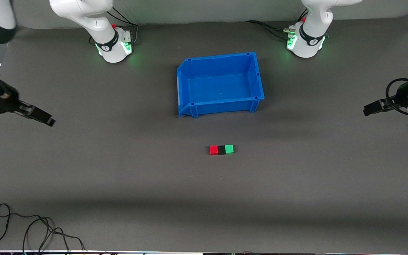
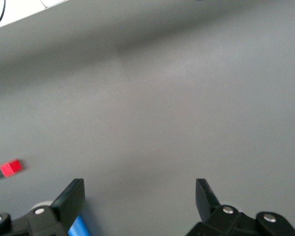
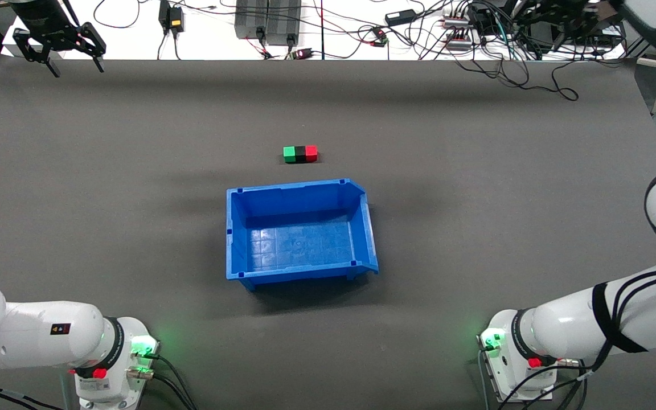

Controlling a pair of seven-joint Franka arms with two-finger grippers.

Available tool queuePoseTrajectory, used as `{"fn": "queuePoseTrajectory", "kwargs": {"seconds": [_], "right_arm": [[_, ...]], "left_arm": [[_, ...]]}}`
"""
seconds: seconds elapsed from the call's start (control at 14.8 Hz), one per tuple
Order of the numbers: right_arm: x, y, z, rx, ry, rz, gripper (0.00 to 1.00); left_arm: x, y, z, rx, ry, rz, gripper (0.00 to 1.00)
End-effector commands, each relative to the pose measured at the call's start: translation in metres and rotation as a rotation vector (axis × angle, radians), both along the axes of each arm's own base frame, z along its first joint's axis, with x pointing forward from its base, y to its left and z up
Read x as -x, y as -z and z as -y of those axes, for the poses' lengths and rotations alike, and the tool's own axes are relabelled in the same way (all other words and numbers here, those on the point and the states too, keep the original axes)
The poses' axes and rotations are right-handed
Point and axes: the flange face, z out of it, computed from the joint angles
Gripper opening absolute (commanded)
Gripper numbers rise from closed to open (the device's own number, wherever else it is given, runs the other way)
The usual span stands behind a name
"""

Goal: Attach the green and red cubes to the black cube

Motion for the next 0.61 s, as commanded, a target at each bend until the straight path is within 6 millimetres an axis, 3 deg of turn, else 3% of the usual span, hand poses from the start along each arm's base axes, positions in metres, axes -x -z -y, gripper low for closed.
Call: {"fn": "queuePoseTrajectory", "kwargs": {"seconds": [0.0, 0.27, 0.54], "right_arm": [[0.011, -0.008, 0.014, 0.027, -0.161, 0.012, 1.00], [0.015, -0.014, 0.034, 0.035, -0.250, 0.024, 1.00], [0.016, -0.011, 0.031, 0.027, -0.252, 0.007, 1.00]], "left_arm": [[0.009, -0.010, 0.000, -0.019, 0.048, -0.012, 1.00], [0.015, -0.029, -0.011, 0.007, 0.148, -0.020, 1.00], [0.021, -0.038, -0.026, 0.021, 0.182, 0.008, 1.00]]}}
